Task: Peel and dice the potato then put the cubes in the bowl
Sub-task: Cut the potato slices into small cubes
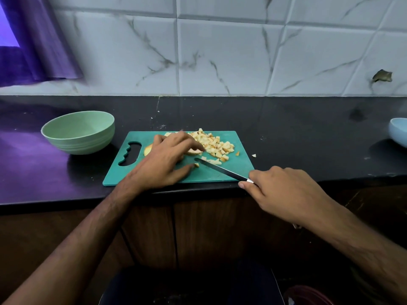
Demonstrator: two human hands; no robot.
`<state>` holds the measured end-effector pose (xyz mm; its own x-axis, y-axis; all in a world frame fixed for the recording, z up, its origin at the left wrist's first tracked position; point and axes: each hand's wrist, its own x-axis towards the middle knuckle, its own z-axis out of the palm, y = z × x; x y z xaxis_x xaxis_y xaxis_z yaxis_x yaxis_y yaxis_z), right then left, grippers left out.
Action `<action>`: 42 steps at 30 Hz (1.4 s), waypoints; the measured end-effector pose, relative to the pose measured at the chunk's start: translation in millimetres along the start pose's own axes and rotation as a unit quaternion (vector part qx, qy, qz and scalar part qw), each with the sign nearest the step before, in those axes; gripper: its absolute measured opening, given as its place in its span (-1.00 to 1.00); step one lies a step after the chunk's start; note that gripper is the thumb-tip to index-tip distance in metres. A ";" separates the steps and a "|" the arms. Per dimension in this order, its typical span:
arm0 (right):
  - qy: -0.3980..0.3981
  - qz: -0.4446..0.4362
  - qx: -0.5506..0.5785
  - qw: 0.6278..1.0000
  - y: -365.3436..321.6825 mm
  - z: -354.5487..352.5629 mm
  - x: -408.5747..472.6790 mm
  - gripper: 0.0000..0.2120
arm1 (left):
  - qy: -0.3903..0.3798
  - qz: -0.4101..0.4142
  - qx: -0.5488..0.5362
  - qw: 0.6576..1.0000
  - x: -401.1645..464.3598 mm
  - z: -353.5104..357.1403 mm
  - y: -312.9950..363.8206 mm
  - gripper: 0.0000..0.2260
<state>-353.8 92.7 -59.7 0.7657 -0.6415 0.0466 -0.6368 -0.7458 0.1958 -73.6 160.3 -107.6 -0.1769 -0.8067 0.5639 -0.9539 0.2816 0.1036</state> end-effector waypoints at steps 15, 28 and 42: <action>-0.015 0.016 0.018 1.000 29.5 -17.7 -9.2 -0.59 | -0.010 -0.029 0.030 0.999 2.1 10.5 -13.8 -0.79; 0.141 0.090 0.647 0.744 43.9 46.7 79.3 -0.61 | -0.164 0.044 0.181 0.969 36.8 6.5 -3.9 -0.35; 0.129 0.088 0.664 0.732 49.4 51.7 127.3 -0.60 | -0.140 0.014 0.237 0.961 80.6 49.1 0.3 -0.40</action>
<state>-292.5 -35.1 -94.7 0.5443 -0.8207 0.1737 -0.1236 -0.2833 -0.9510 -100.0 69.9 -102.4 -0.1987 -0.9290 0.3123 -0.9394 0.0897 -0.3309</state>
